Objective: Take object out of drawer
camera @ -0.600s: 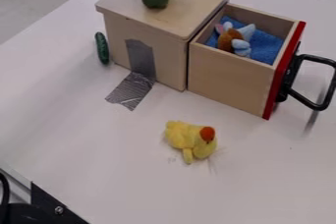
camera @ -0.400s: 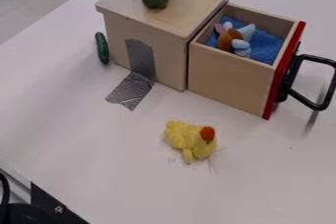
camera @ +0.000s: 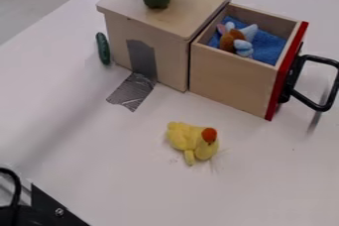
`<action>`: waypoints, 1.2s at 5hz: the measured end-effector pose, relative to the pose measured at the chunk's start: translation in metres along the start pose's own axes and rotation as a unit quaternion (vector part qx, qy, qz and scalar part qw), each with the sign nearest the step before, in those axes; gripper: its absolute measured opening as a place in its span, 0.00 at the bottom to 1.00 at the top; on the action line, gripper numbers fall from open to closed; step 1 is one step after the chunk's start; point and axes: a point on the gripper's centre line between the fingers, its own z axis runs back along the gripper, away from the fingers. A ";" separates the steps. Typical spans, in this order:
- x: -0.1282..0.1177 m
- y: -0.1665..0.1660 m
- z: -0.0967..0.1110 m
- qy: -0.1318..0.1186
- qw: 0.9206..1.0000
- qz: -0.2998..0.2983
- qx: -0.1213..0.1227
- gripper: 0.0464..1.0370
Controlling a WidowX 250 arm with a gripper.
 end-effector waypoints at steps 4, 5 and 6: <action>0.016 -0.044 -0.085 0.077 0.993 -0.073 0.051 0.96; 0.012 -0.046 -0.094 0.084 0.991 -0.081 0.060 0.96; 0.006 -0.050 -0.100 0.095 0.991 -0.080 0.048 0.90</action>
